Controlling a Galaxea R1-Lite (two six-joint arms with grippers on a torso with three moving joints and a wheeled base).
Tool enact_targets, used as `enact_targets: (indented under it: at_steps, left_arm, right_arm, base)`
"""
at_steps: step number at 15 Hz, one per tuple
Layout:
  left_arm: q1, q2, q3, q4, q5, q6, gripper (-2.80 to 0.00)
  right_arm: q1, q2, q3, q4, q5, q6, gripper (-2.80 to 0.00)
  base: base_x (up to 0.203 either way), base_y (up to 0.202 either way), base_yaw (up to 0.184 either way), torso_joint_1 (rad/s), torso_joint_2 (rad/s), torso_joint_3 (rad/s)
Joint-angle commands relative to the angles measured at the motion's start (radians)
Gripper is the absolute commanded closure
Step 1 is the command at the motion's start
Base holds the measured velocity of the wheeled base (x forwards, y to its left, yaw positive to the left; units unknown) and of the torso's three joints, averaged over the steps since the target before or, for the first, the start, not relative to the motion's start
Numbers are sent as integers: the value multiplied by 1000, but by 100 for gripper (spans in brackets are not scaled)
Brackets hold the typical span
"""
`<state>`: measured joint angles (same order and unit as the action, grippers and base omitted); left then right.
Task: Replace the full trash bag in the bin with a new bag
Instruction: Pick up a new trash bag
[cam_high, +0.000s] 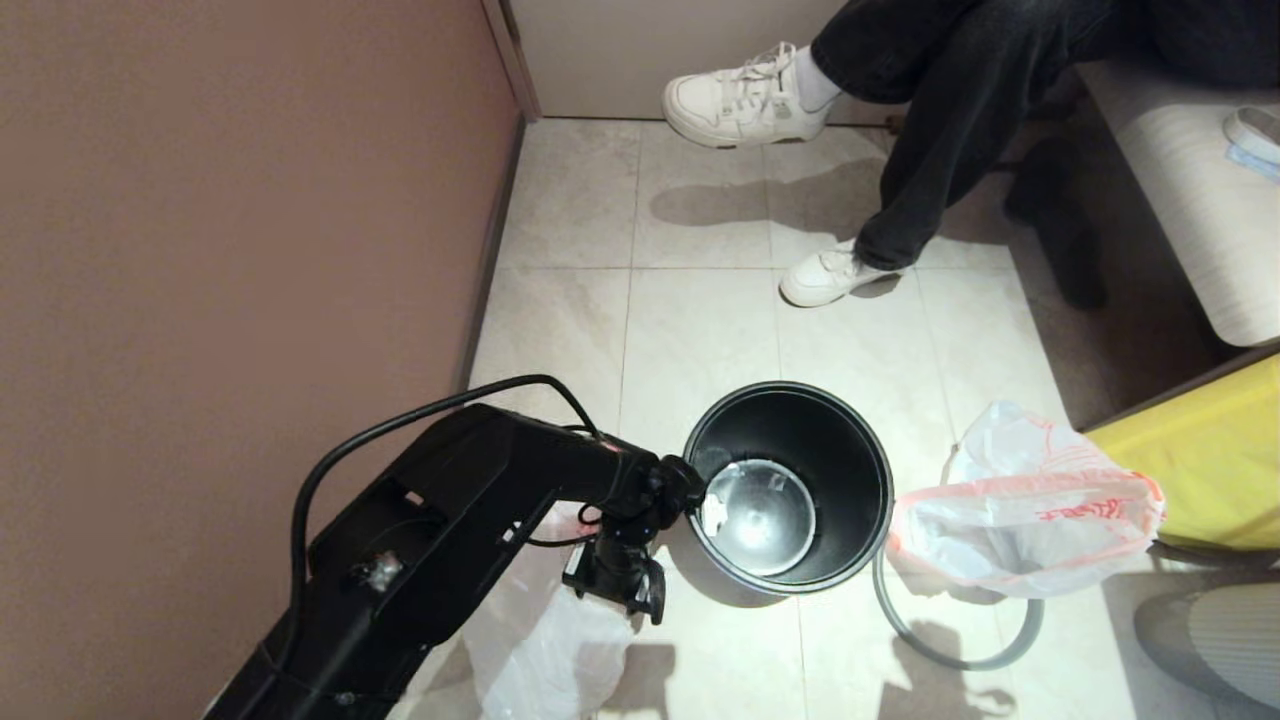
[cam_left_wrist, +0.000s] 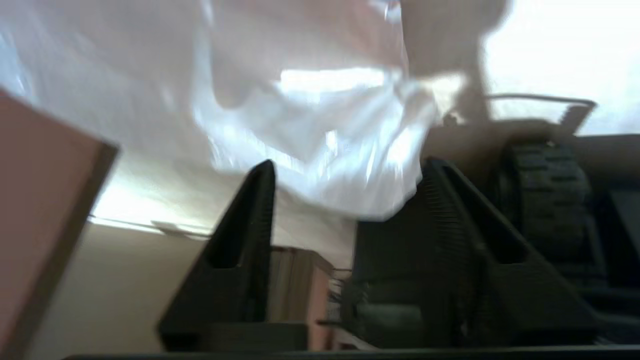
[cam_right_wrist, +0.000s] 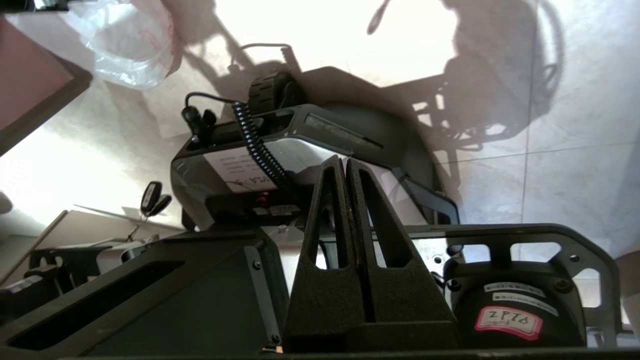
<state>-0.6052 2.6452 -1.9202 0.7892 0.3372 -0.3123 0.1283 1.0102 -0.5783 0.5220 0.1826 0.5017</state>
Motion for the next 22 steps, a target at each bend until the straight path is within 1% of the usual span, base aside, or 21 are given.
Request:
enact_targets:
  at_steps: [1,3,5,8,11,12,15,17,18,20,22]
  left_arm:
    - [7,104,-54,13,10,56,-280]
    - [23,147,-42,21,71,151,-280]
    - [32,154,-37,22,74,189,-280]
    - [28,138,-36,19,66,192,-280]
    - [26,106,-34,9,17,187,-280]
    - [22,98,-25,13,16,187,-280]
    - [10,70,-20,62,15,191,-280]
    - [-1,47,-19,117,13,195,-280]
    - [-5,43,-19,141,13,216,-280]
    - [-5,64,-20,143,27,247,-280]
    - [-5,97,-25,123,59,258,-280]
  right_arm:
    - [1,10,0,1,13,5,0]
    - [1,17,6,-14,32,14,0]
    - [1,18,22,-32,48,27,0]
    - [1,18,28,-34,49,28,0]
    - [1,25,31,-51,50,28,0]
    - [1,30,34,-53,49,28,0]
    - [1,30,56,-79,49,28,0]
    - [1,30,61,-80,49,28,0]
    - [1,30,62,-80,50,28,0]
    - [1,30,64,-82,51,28,0]
    - [0,37,64,-85,50,28,0]
  base:
    - [0,0,0,0,0,0]
    - [0,0,0,0,0,0]
    - [0,0,0,0,0,0]
    - [0,0,0,0,0,0]
    - [0,0,0,0,0,0]
    - [0,0,0,0,0,0]
    - [0,0,0,0,0,0]
    - [0,0,0,0,0,0]
    - [0,0,0,0,0,0]
    - [0,0,0,0,0,0]
    - [0,0,0,0,0,0]
